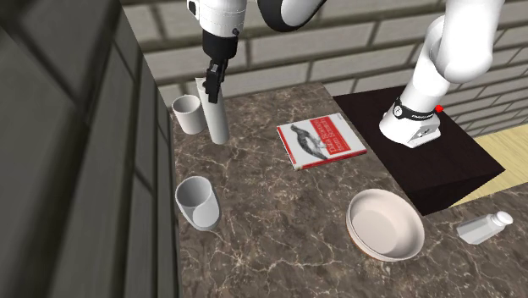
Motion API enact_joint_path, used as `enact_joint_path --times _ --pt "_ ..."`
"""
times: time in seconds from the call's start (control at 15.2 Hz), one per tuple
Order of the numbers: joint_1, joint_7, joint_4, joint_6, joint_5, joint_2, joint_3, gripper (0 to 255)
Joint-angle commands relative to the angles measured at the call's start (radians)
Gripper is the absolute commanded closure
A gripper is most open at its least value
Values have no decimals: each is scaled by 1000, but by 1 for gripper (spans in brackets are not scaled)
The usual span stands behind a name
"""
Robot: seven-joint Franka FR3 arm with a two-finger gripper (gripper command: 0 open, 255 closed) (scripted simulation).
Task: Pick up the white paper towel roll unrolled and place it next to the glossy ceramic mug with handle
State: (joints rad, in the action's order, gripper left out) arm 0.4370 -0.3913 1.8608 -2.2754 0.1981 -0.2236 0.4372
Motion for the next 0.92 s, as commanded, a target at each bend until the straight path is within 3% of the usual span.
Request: enact_joint_path --times 0.0,0.33,0.86 --pt "0 0 0 0 0 0 0 0" --pt "11 30 -34 99 -48 74 12 0" --pt "11 30 -34 99 -48 74 12 0"
